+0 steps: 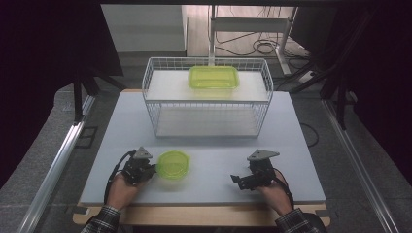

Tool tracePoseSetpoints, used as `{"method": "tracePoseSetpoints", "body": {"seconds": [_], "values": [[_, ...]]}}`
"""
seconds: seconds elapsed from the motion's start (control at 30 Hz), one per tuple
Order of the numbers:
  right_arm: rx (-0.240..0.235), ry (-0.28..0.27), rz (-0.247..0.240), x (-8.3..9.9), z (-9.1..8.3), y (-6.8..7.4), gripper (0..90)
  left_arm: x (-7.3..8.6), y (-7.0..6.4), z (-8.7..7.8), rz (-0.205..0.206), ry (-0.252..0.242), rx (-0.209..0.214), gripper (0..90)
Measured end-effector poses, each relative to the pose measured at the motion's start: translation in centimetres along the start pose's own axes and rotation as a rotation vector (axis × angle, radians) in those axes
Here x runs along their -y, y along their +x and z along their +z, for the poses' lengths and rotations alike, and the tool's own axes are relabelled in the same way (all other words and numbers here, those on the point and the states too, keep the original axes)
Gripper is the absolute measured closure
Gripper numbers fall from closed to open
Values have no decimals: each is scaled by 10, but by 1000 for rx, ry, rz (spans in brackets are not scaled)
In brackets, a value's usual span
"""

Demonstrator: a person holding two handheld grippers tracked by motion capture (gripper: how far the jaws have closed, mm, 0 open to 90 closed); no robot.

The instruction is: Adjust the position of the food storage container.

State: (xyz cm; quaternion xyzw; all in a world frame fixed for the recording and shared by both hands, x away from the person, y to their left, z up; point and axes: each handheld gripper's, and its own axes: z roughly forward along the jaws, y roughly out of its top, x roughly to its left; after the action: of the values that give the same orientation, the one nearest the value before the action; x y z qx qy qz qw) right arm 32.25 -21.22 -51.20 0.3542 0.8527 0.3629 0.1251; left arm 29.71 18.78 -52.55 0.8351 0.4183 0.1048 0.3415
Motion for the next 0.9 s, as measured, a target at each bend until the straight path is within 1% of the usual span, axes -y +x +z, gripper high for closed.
{"method": "tracePoseSetpoints", "body": {"seconds": [0.07, 0.1, 0.13, 0.17, 0.23, 0.3, 0.33, 0.37, 0.43, 0.47, 0.5, 0.53, 0.6, 0.67, 0.73, 0.9], "values": [[-1, 1, -2, 0, 0, 0, 25, -4, -8, 5, 18, 4, 20, 892], [-1, 2, -3, 0, 0, 0, 25, -4, -8, 5, 18, 4, 20, 892], [-1, 4, -2, 0, 0, 0, 25, -7, -14, 8, 29, 8, 39, 892], [-1, 4, -2, 0, 0, 0, 25, -7, -14, 8, 29, 8, 39, 892], [-1, 5, -2, 0, 1, 0, 25, -10, -20, 12, 51, 20, 54, 891], [-1, 5, -1, 0, 1, 0, 25, -12, -25, 14, 59, 25, 67, 891], [-1, 4, 0, 0, 1, 0, 25, -14, -30, 17, 69, 19, 82, 891], [-1, 4, 0, 0, 1, 0, 25, -14, -30, 17, 69, 19, 82, 891], [-2, 5, -1, 1, 1, 0, 25, -17, -37, 21, 79, 17, 101, 890], [-2, 5, -1, 1, 1, 0, 25, -17, -37, 21, 79, 17, 101, 889], [-3, 5, -2, 1, 1, 0, 25, -20, -42, 23, 87, 15, 113, 889], [-4, 5, -2, 1, 1, 0, 25, -20, -42, 23, 87, 15, 113, 889], [-5, 5, -2, 1, 1, 0, 25, -25, -49, 29, 102, 11, 132, 889], [-4, 5, -1, 1, 1, 0, 25, -26, -52, 31, 107, 10, 135, 889], [-3, 5, 0, 0, 1, 0, 25, -30, -58, 35, 120, 5, 146, 889], [-5, 7, 0, 1, 1, 0, 25, -30, -60, 37, 126, 9, 153, 880]]}}
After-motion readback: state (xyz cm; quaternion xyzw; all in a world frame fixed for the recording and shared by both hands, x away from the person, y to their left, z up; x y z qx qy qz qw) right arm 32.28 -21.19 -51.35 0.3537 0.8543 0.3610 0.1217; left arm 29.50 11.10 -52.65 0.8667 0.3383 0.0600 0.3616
